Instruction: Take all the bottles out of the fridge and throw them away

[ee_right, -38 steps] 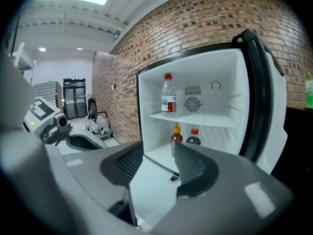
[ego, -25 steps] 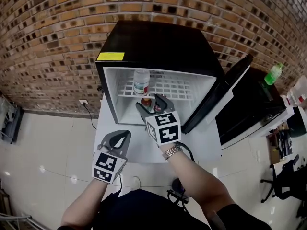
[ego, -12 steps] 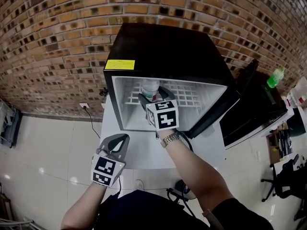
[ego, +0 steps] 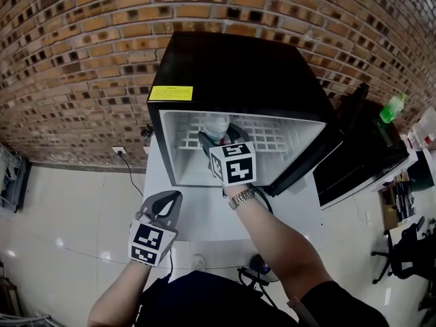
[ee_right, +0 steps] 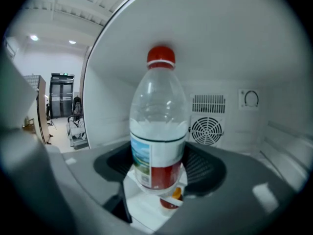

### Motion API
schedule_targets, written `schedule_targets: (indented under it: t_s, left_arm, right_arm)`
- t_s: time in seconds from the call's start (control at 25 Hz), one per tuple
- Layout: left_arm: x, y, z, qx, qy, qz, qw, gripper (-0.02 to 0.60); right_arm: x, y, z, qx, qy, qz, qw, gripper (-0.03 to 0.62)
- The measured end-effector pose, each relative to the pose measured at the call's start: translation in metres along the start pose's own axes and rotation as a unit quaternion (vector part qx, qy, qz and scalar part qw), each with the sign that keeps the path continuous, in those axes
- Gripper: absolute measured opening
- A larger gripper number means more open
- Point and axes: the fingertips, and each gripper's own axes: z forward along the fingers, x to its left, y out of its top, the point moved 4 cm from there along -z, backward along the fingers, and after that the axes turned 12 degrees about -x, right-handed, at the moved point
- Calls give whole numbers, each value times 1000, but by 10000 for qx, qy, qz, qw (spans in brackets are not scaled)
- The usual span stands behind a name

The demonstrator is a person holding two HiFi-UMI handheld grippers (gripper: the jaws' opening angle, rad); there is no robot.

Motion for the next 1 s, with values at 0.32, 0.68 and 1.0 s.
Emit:
schedule_targets:
  t_s: [0.32,0.68,1.0]
  left_arm:
    - [-23,1,4,-9,-145,14,9999,3]
    - [-73,7,18,10,-468,75,9989,3]
    - [-129,17,26,-17,-747,139,9971,3]
  right_arm:
    - [0,-3,-36,-48,66,32,10000,301]
    - [-14,-17,-102,-31,9,169,9999,299]
    - [-28,-30,-175,11,-114,256,9996,301]
